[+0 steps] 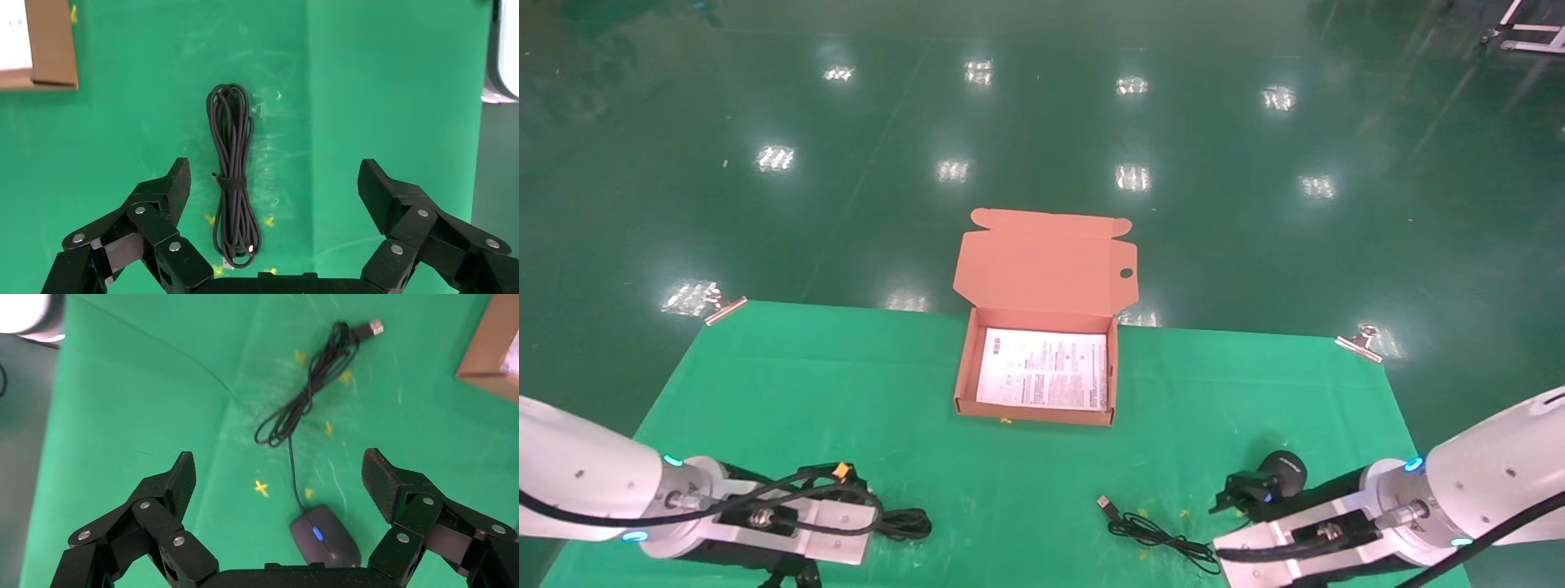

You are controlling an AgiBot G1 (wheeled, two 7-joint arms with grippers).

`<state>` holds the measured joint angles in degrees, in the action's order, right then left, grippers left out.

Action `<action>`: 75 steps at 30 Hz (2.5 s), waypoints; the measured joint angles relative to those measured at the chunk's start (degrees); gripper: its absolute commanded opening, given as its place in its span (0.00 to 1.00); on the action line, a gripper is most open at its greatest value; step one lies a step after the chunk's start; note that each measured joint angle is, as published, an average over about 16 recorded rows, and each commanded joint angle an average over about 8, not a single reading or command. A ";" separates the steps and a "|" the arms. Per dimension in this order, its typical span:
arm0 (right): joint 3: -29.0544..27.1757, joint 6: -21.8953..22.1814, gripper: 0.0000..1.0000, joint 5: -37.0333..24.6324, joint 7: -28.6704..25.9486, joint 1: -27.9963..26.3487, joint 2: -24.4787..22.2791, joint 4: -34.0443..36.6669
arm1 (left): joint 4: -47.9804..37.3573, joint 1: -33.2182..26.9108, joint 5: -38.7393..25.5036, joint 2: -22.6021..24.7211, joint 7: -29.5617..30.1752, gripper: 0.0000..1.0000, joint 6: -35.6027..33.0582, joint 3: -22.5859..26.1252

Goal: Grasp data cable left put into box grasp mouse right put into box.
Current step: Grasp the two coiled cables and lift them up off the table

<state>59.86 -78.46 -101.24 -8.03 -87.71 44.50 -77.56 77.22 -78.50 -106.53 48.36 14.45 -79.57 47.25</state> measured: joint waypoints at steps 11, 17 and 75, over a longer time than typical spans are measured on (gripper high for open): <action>1.12 6.81 1.00 -6.16 -5.38 4.67 1.12 0.58 | -2.98 3.18 -4.89 1.66 4.01 1.00 4.70 0.98; 1.49 9.32 1.00 -8.40 -9.53 6.54 2.94 2.05 | -8.23 3.47 -6.08 3.70 5.93 1.00 7.38 0.70; 2.89 15.53 0.00 -11.68 -10.64 7.44 15.27 22.20 | -44.64 -2.17 -3.42 15.01 -3.63 0.00 14.22 -0.82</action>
<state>62.75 -62.93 -112.92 -18.68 -80.28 59.78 -55.36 32.58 -80.67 -109.95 63.37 10.82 -65.34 46.43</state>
